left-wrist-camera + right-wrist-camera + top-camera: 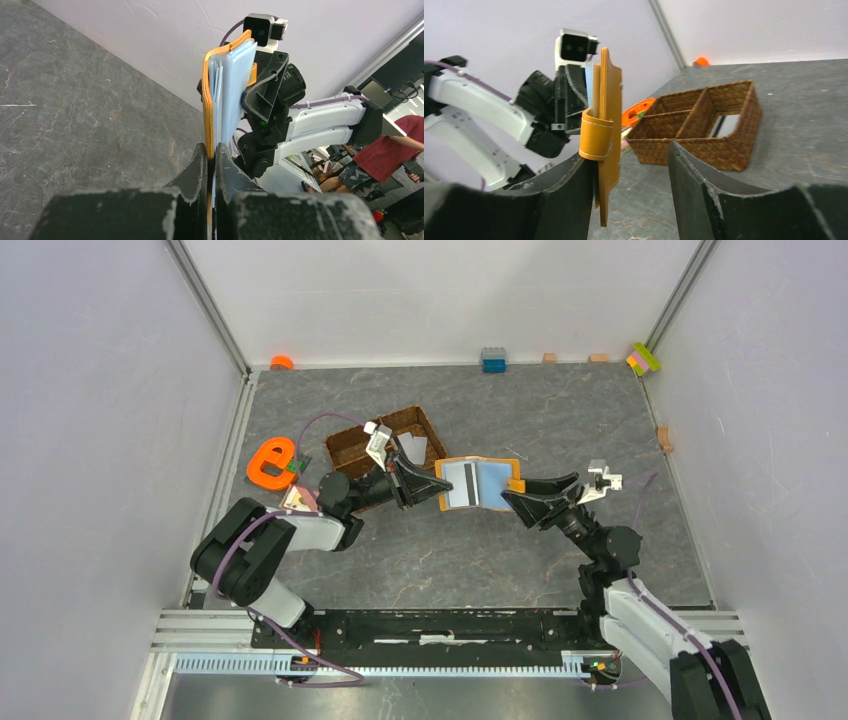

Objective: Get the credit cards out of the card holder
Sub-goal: Remove the credit card from the card holder.

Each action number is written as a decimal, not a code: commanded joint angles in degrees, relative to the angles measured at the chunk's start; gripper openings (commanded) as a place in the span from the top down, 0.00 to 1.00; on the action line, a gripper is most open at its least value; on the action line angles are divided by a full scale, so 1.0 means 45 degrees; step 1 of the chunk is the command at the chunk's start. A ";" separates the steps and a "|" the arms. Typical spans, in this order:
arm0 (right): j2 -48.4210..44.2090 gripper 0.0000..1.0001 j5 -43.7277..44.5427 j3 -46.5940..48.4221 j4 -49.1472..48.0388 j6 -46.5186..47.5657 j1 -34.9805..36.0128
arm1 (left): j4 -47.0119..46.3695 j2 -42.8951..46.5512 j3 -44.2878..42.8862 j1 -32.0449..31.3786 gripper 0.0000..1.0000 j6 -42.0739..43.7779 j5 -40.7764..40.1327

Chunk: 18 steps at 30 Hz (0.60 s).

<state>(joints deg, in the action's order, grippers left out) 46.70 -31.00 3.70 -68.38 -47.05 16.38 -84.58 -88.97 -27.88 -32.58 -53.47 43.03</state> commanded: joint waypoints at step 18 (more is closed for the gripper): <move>-0.4702 0.50 0.2456 0.0617 0.5169 0.3685 0.0672 | 0.1013 0.0250 -0.0114 0.0008 0.98 0.1197 -0.1608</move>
<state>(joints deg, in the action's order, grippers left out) 27.66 -20.49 4.29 -45.78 -33.28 17.91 -82.83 -91.02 -27.75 -32.58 -52.90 38.87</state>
